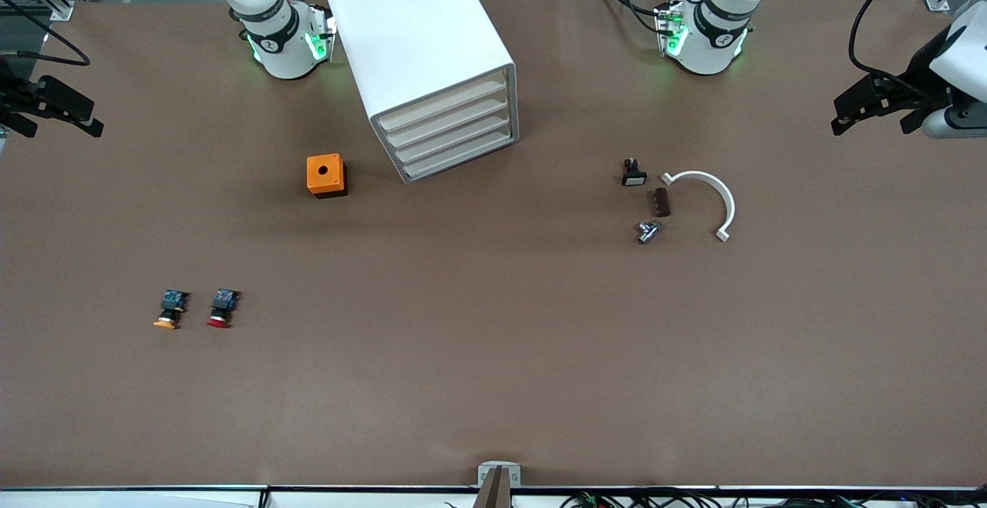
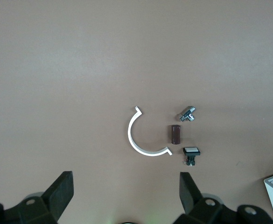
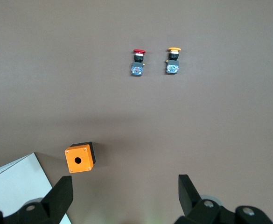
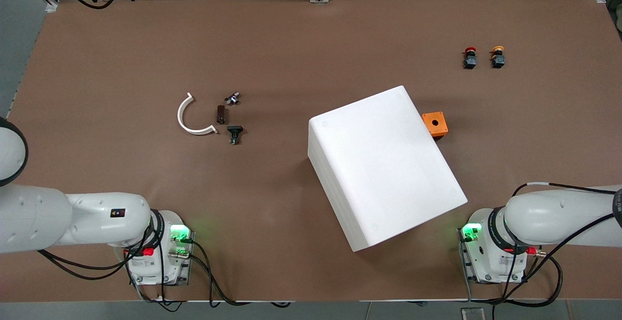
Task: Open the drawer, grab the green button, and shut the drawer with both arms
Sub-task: 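Move the left gripper from rest toward the white drawer cabinet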
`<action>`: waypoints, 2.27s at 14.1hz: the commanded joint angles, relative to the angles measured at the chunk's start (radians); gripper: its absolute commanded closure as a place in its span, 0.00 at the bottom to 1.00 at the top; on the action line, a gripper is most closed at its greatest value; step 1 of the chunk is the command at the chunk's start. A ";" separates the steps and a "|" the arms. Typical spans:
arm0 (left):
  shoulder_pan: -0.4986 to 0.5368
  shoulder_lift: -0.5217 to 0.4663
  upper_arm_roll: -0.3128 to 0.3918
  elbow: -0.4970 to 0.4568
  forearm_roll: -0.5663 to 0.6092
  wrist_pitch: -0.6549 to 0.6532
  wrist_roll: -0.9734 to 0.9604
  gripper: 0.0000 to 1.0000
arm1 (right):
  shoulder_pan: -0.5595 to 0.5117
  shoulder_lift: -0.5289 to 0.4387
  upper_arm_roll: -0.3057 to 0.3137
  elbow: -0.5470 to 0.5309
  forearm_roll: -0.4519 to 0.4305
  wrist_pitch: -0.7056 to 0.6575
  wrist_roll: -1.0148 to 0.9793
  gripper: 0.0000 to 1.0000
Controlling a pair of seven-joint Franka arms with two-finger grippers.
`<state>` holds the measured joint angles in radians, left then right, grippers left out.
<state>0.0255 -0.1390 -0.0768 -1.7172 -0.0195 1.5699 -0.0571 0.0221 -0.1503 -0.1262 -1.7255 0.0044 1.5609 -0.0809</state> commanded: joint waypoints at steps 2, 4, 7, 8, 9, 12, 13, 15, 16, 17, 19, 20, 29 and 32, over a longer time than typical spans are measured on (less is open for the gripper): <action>0.002 0.012 0.000 0.022 0.018 -0.021 0.014 0.00 | -0.017 -0.026 0.013 -0.025 -0.011 -0.001 0.004 0.00; 0.004 0.013 0.000 0.024 0.018 -0.019 0.014 0.00 | -0.017 -0.026 0.013 -0.025 -0.011 0.001 0.003 0.00; 0.005 0.065 0.002 0.028 0.013 -0.019 0.006 0.00 | -0.017 -0.026 0.013 -0.025 -0.011 -0.001 0.003 0.00; 0.004 0.091 0.002 0.042 0.016 -0.019 -0.001 0.00 | -0.017 -0.025 0.013 -0.025 -0.011 -0.001 0.003 0.00; 0.002 0.113 0.002 0.045 0.015 -0.019 -0.004 0.00 | -0.019 -0.025 0.013 -0.025 -0.011 -0.001 0.001 0.00; 0.002 0.157 0.002 0.048 0.012 -0.019 -0.001 0.00 | -0.019 -0.025 0.013 -0.025 -0.011 -0.001 0.001 0.00; 0.004 0.171 0.000 0.047 0.012 -0.019 -0.001 0.00 | -0.019 -0.025 0.013 -0.025 -0.011 -0.001 0.001 0.00; -0.001 0.222 0.000 0.047 0.009 -0.019 -0.009 0.00 | -0.019 -0.025 0.013 -0.025 -0.011 -0.001 0.000 0.00; -0.007 0.246 -0.004 0.047 0.009 -0.019 -0.036 0.00 | -0.018 -0.025 0.013 -0.025 -0.011 -0.001 0.000 0.00; -0.013 0.269 -0.011 0.047 0.009 -0.019 -0.079 0.00 | -0.017 -0.025 0.013 -0.025 -0.011 -0.001 0.000 0.00; -0.045 0.311 -0.023 0.047 0.009 -0.019 -0.162 0.00 | -0.017 -0.025 0.013 -0.025 -0.011 -0.001 0.000 0.00; -0.061 0.324 -0.026 0.047 0.009 -0.019 -0.209 0.00 | -0.019 -0.025 0.013 -0.025 -0.011 -0.001 0.000 0.00; -0.252 0.538 -0.024 0.162 0.024 -0.016 -0.628 0.00 | -0.017 -0.020 0.013 -0.022 -0.006 -0.013 0.000 0.00; -0.288 0.581 -0.024 0.174 0.023 -0.016 -0.714 0.00 | -0.017 -0.018 0.013 -0.016 -0.006 -0.013 0.000 0.00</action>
<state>-0.2405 0.4048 -0.1033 -1.5861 -0.0194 1.5712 -0.7127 0.0214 -0.1503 -0.1266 -1.7278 0.0044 1.5516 -0.0810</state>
